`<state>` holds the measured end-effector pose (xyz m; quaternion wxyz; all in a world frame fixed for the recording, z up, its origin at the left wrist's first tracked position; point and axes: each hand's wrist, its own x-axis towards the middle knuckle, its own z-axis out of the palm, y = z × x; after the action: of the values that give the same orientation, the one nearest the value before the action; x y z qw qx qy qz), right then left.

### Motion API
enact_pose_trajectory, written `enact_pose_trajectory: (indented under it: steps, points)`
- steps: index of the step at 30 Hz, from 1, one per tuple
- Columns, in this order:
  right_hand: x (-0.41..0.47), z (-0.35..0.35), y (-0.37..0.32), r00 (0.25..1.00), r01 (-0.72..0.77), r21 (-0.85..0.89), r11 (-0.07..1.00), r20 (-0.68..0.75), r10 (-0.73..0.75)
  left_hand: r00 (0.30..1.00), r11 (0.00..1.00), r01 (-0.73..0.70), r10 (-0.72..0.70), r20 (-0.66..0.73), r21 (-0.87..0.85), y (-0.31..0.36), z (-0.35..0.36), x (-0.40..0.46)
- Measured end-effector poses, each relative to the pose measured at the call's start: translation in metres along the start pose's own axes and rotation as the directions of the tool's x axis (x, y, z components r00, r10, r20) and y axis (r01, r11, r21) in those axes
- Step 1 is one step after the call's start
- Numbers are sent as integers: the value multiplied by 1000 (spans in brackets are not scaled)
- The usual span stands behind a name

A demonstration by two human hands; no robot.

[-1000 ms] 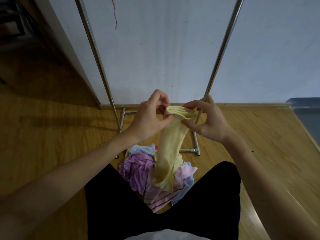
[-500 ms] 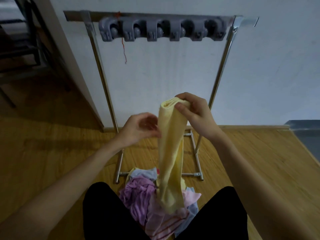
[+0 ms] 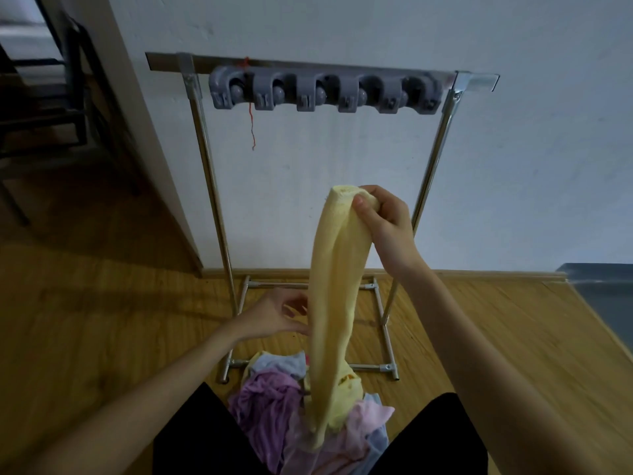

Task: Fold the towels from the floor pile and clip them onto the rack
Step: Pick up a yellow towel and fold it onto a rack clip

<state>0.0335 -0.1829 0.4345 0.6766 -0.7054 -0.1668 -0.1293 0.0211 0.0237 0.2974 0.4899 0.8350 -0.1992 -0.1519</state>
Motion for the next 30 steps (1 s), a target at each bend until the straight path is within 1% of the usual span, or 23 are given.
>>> enact_pose_trajectory:
  steps: [4, 7, 9, 11, 13, 15, 16, 18, 19, 23, 26, 28, 29, 30]
  points:
    - [-1, -1, 2, 999, -21, 14, 1000, -26, 21, 997, 997, 71, -72, -32, -33, -14, 10, 11]
    - [-2, -3, 1, 999, -11, 7, 1000, -52, 11, 993, 992, 115, -115, -4, -42, -15, 26, 22]
    - [-2, -7, 1, 996, -1, -9, 1000, -94, 0, 989, 987, 146, -145, 20, -70, -19, 36, 29]
    - [-3, -13, 4, 983, -5, -23, 1000, -186, 1, 984, 981, 177, -177, 6, -83, -28, 44, 34]
    - [-5, -23, 12, 944, -52, -28, 998, -326, 40, 965, 958, 249, -258, -47, -141, -38, 47, 34]
    - [-11, -36, 25, 876, -143, -38, 989, -469, 109, 931, 925, 317, -345, -119, -209, -44, 44, 31]
    - [-14, -42, 34, 840, -200, -34, 979, -520, 154, 924, 928, 322, -351, -149, -189, -47, 40, 31]
    - [-22, -57, 54, 775, -324, -24, 946, -581, 250, 942, 960, 276, -281, -181, -53, -50, 25, 31]
    - [-27, -63, 65, 752, -391, -35, 920, -588, 297, 955, 970, 242, -237, -177, 4, -46, 17, 31]
    - [-50, -79, 115, 708, -625, -172, 762, -536, 460, 988, 986, 128, -117, -100, 108, -7, -13, 31]
    - [-69, -78, 138, 658, -740, -241, 628, -454, 601, 996, 970, 82, -71, -58, 230, 27, -33, 32]
    - [-80, -72, 147, 628, -774, -361, 520, -334, 703, 998, 952, 61, -61, -11, 301, 47, -43, 32]
    - [-85, -68, 151, 608, -759, -468, 453, -259, 751, 997, 947, 49, -63, 34, 317, 58, -47, 31]
    - [-89, -64, 156, 580, -713, -583, 389, -179, 795, 994, 941, 32, -65, 86, 336, 68, -51, 29]
